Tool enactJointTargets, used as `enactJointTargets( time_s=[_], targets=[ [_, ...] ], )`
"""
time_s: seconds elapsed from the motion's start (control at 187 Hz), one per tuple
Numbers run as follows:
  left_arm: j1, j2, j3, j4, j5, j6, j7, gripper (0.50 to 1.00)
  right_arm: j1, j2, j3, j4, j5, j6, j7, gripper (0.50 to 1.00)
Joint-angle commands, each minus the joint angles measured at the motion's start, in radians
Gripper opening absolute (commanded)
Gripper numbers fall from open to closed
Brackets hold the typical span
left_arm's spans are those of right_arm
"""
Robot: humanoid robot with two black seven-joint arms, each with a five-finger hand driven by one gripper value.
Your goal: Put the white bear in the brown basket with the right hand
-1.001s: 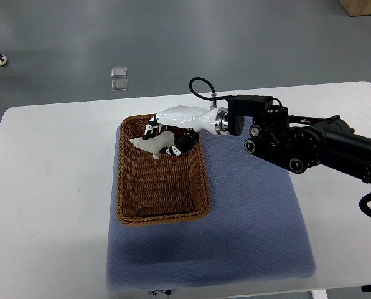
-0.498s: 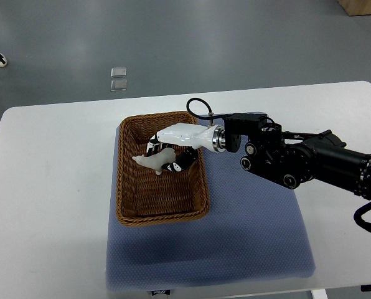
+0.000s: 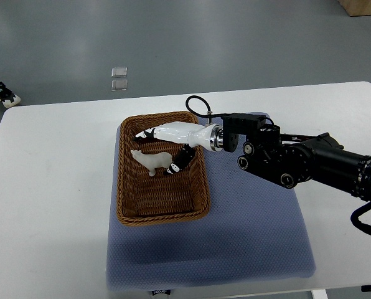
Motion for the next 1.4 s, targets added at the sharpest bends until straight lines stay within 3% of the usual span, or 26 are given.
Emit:
enactJointTargets(
  time_s=[0.0,0.209,0.343,0.717,0.899,1.14,1.285,1.397],
  targets=[
    [0.0,0.0,0.0,0.0,0.0,0.0,0.0,1.0,0.011,-0.008,0.04,0.0,0.107,0.041,-0.01,0.907],
    [0.0,0.0,0.0,0.0,0.0,0.0,0.0,1.0,0.0,-0.062,0.196,0.0,0.348,0.194,-0.082,0.907],
    [0.0,0.0,0.0,0.0,0.0,0.0,0.0,1.0,-0.054,-0.103,0.265,0.0,0.546,0.242,-0.12,0.913],
    [0.0,0.0,0.0,-0.002,0.0,0.0,0.0,1.0,-0.218,-0.157,0.439,-0.009,0.94,0.243,-0.203,0.915],
    [0.0,0.0,-0.002,-0.002,0.0,0.0,0.0,1.0,-0.256,-0.182,0.449,-0.009,1.11,0.243,-0.228,0.917],
    [0.0,0.0,-0.002,-0.003,0.0,-0.002,0.0,1.0,-0.276,-0.199,0.449,-0.009,1.406,0.227,-0.308,0.917],
    [0.0,0.0,-0.002,-0.003,0.0,-0.002,0.0,1.0,-0.29,-0.214,0.446,-0.008,1.477,0.23,-0.318,0.919],
    [0.0,0.0,-0.002,-0.003,0.0,0.0,0.0,1.0,-0.304,-0.216,0.449,-0.006,1.521,0.227,-0.363,0.921]
  ],
)
